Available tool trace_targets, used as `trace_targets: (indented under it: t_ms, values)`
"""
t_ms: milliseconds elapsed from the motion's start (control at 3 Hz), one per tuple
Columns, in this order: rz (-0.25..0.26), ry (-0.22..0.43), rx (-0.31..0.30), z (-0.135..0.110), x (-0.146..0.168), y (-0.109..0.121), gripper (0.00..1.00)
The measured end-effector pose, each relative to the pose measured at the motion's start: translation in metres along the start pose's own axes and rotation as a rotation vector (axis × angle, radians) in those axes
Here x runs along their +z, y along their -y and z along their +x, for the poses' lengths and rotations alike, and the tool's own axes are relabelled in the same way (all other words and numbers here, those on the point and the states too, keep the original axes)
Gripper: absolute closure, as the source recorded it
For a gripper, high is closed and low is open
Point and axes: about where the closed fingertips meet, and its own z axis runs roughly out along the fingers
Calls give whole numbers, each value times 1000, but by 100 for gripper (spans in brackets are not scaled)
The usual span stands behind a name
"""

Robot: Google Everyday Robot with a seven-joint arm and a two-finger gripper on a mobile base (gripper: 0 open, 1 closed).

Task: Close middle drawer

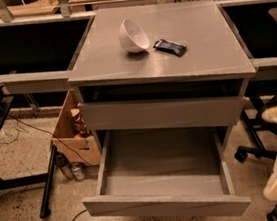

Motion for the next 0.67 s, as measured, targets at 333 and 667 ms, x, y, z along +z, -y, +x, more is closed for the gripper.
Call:
trace_targets:
  t_ms: [333,667]
  values:
    - [-34,57,94,40,46,-16,0]
    - [-65,109,219,70,98,-29,0]
